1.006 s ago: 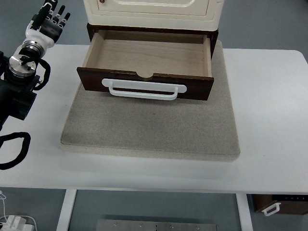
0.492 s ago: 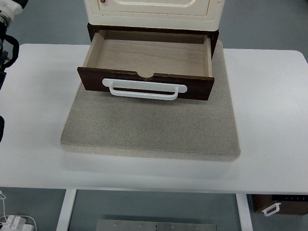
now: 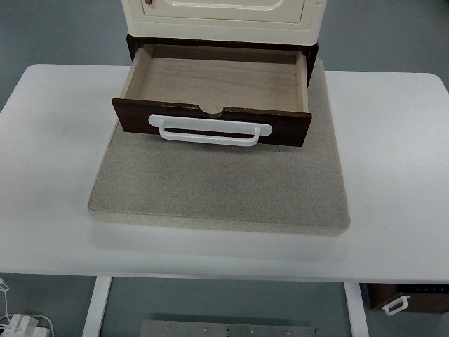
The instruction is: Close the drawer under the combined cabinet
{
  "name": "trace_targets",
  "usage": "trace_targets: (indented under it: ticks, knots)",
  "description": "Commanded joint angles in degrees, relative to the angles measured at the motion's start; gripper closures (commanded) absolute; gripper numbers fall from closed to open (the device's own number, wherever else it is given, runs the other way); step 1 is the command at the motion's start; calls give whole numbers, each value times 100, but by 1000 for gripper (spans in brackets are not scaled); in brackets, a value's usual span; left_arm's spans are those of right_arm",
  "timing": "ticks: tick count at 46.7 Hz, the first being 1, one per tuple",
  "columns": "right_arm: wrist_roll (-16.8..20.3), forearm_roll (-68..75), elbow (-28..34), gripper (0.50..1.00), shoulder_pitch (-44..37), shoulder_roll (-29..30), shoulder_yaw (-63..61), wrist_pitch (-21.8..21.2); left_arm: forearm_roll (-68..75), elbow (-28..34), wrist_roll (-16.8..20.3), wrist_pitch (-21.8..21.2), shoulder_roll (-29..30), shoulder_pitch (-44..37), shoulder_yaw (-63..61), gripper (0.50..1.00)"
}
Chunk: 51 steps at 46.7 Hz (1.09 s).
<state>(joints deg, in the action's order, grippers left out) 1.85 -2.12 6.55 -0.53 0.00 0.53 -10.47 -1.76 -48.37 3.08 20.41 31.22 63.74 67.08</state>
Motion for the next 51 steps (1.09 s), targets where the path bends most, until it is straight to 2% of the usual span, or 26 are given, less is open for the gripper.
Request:
trace_targets:
  ticks: [1,13,28,44,51]
  knots:
    - [0,1,5,548,0,0,0,1,228,-479,-1,-2,77,7,7,500]
    - [0,1,5,548,0,0,0,1,738,-1894,-9,-2,226,-72,-90,500]
    - [0,1,5,548,0,0,0,1,1178,-3345,-9,-2,411,-90,-1144,500]
    - [0,1,5,548,0,0,0,1,2214,-4206,-80,164,358,42,-2506,500]
    - [0,1,-4,548,0,0,0,1,2610,-4365,-159,322,332,77,-2981,500]
